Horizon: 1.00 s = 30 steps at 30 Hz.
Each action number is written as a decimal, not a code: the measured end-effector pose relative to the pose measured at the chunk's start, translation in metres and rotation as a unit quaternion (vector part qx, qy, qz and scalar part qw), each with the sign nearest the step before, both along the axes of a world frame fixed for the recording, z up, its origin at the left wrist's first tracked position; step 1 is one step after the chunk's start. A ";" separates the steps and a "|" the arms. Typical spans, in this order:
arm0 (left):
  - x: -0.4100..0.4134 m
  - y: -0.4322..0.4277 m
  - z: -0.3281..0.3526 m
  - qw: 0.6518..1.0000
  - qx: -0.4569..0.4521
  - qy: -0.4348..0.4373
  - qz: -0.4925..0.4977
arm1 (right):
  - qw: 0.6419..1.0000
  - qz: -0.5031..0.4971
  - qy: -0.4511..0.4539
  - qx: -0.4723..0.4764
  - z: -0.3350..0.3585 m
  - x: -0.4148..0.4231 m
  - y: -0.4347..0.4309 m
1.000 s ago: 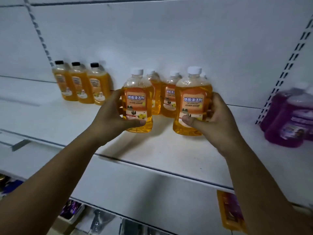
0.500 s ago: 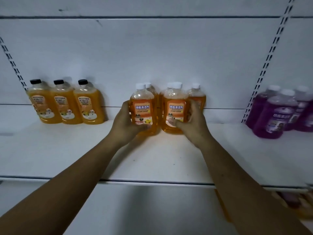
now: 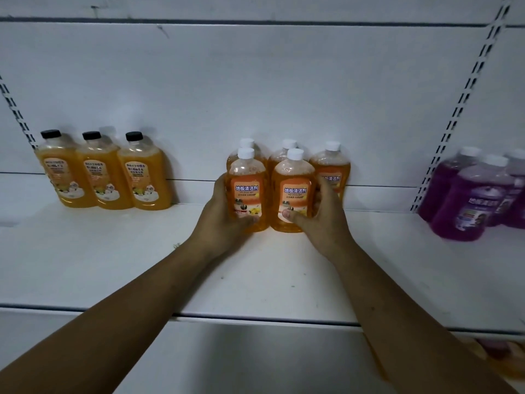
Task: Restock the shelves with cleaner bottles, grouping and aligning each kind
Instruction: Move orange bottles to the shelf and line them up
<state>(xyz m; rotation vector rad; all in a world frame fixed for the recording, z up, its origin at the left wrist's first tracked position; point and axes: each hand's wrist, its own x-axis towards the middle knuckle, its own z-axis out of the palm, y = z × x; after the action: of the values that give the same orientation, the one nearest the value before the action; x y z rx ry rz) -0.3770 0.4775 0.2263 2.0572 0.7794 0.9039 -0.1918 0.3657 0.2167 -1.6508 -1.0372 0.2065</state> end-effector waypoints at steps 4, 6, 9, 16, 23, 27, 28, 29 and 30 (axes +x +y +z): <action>0.000 0.002 -0.003 1.000 0.007 -0.006 0.001 | 1.000 -0.016 -0.001 0.005 -0.001 -0.001 0.002; -0.001 0.005 -0.004 1.000 0.005 -0.008 0.005 | 1.000 -0.020 0.001 0.007 -0.001 -0.002 0.003; -0.002 0.007 -0.006 1.000 0.003 -0.011 0.003 | 1.000 -0.019 0.005 0.006 -0.001 -0.006 0.005; -0.003 0.006 -0.006 1.000 0.005 -0.011 -0.027 | 1.000 -0.019 0.007 0.009 0.001 -0.014 0.003; -0.009 0.008 -0.011 0.997 0.048 0.017 -0.053 | 0.999 0.012 -0.004 -0.029 -0.004 -0.011 -0.008; -0.010 0.012 -0.011 0.997 0.037 0.050 -0.043 | 0.999 0.007 -0.015 -0.051 -0.006 -0.010 -0.009; -0.011 0.012 -0.011 0.997 0.031 0.056 -0.041 | 0.999 0.004 -0.017 -0.052 -0.006 -0.010 -0.008; -0.011 0.012 -0.010 0.997 0.027 0.062 -0.041 | 0.998 0.002 -0.021 -0.052 -0.006 -0.010 -0.007; -0.011 0.012 -0.010 0.997 0.026 0.067 -0.042 | 0.998 -0.001 -0.023 -0.053 -0.006 -0.010 -0.007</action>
<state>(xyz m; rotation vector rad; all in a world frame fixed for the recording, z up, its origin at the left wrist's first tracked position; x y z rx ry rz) -0.3880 0.4893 0.2168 2.1973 0.7410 0.7544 -0.2018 0.3587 0.2103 -1.7578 -1.0751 0.2272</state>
